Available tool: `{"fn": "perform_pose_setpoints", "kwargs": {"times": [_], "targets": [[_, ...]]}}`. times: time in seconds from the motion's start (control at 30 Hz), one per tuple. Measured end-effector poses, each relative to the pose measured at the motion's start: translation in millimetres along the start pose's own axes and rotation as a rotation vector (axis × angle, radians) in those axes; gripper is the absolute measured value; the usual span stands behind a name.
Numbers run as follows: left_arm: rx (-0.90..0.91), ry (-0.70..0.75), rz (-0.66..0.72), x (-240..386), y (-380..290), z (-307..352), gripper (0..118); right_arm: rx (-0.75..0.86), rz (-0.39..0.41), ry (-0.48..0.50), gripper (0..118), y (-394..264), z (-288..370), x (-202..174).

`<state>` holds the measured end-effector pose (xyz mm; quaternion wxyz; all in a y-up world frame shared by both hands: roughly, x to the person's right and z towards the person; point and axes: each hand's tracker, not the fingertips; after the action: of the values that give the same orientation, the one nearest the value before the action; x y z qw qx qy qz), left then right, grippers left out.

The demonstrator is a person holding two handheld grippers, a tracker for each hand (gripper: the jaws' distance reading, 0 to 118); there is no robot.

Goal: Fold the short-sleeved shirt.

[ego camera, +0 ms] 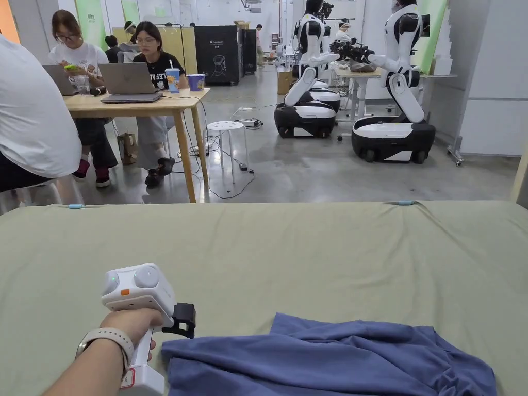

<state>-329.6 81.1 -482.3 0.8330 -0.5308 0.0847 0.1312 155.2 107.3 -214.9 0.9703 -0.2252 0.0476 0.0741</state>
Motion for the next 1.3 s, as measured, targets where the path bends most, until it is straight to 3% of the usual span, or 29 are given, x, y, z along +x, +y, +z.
{"fn": "perform_pose_setpoints", "kwargs": {"times": [0.07, 0.1, 0.13, 0.2, 0.27, 0.43, 0.6, 0.7, 0.83, 0.87, 0.93, 0.97, 1.07, 1.17, 1.2, 1.23, 1.27, 1.3], "targets": [[-0.029, -0.006, 0.017, 0.9, -2.4, -12.6, 81, -0.01, 0.0, -0.005, 0, -2.8, -3.5, 2.7], [-0.057, -0.015, 0.017, 2.0, -3.9, -19.2, 69, -0.014, -0.001, -0.011, 0, -3.9, -4.9, 4.1], [-0.07, -0.015, 0.009, 5.2, -6.1, -23.8, 48, -0.017, -0.004, -0.01, 0, -4.4, -5.8, 5.7], [-0.086, 0.059, -0.074, 17.2, -17.4, -32.6, 33, -0.022, -0.01, -0.017, 0, -6.0, -6.7, 7.2], [-0.058, 0.078, -0.092, 21.5, -18.5, -25.4, 2, -0.026, -0.015, -0.021, 0, -5.8, -7.0, 9.4], [0.076, -0.032, -0.049, 19.0, -16.0, 11.1, 2, -0.026, -0.025, -0.008, 0, -6.3, -5.2, 22.1], [0.186, -0.127, -0.084, 20.8, -37.9, 48.2, 2, -0.116, -0.086, -0.009, 0, -9.1, -22.7, 73.2], [0.218, -0.137, -0.093, 25.4, -54.3, 64.6, 2, -0.232, -0.014, -0.041, 0, -6.2, -62.1, 112.5], [0.226, -0.156, -0.111, 25.9, -59.8, 70.9, 2, -0.286, 0.006, -0.01, 1, 1.0, -115.7, 140.2], [0.231, -0.157, -0.108, 25.1, -61.9, 72.4, 3, -0.266, -0.02, 0.057, 21, 0.3, -128.8, 144.9], [0.235, -0.156, -0.109, 24.9, -61.7, 73.4, 3, -0.335, -0.043, 0.085, 98, -0.5, -154.4, 147.9], [0.236, -0.153, -0.116, 25.1, -62.5, 73.6, 3, -0.392, 0.011, 0.08, 118, -2.7, -167.6, 144.4], [0.238, -0.152, -0.12, 21.4, -58.9, 71.9, 3, -0.368, 0.184, 0.054, 103, -9.8, -189.6, 132.2], [0.244, -0.156, -0.116, 18.3, -54.9, 69.1, 3, -0.412, 0.2, 0.05, 101, -13.3, -213.5, 126.2], [0.245, -0.156, -0.115, 18.2, -54.7, 68.7, 3, -0.409, 0.191, 0.056, 91, -11.7, -217.2, 127.7], [0.245, -0.155, -0.117, 18.4, -54.8, 68.7, 3, -0.387, 0.158, 0.07, 69, -9.0, -216.2, 129.4], [0.245, -0.154, -0.124, 18.9, -55.1, 68.7, 3, -0.388, 0.091, 0.124, 23, -5.7, -216.3, 130.9], [0.246, -0.15, -0.132, 19.4, -55.3, 68.4, 3, -0.411, 0.04, 0.191, 15, -4.8, -216.4, 131.1]]}}
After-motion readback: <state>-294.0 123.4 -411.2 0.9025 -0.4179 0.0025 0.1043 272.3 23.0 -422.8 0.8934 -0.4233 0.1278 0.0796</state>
